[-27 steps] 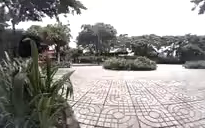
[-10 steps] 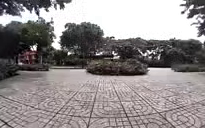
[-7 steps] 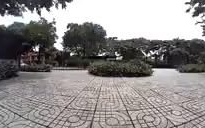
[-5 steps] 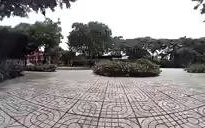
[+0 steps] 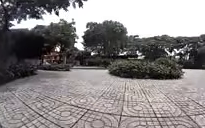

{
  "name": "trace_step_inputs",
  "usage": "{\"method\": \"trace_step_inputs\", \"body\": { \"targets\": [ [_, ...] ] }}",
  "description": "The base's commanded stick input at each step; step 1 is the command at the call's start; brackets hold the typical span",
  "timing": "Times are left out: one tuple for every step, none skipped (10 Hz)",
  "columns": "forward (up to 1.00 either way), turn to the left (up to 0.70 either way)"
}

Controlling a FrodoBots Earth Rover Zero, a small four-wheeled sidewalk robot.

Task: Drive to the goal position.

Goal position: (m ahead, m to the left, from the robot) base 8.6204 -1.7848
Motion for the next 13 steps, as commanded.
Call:
{"method": "trace_step_inputs", "body": {
  "targets": [
    [1.0, 0.23],
    [1.0, 0.06],
    [1.0, 0.0],
    [1.0, 0.0],
    [1.0, 0.0],
    [1.0, 0.0],
    [1.0, 0.0],
    [1.0, 0.0],
    [1.0, 0.0],
    [1.0, 0.0],
    [1.0, 0.0],
    [1.0, -0.03],
    [1.0, -0.12]
  ]
}}
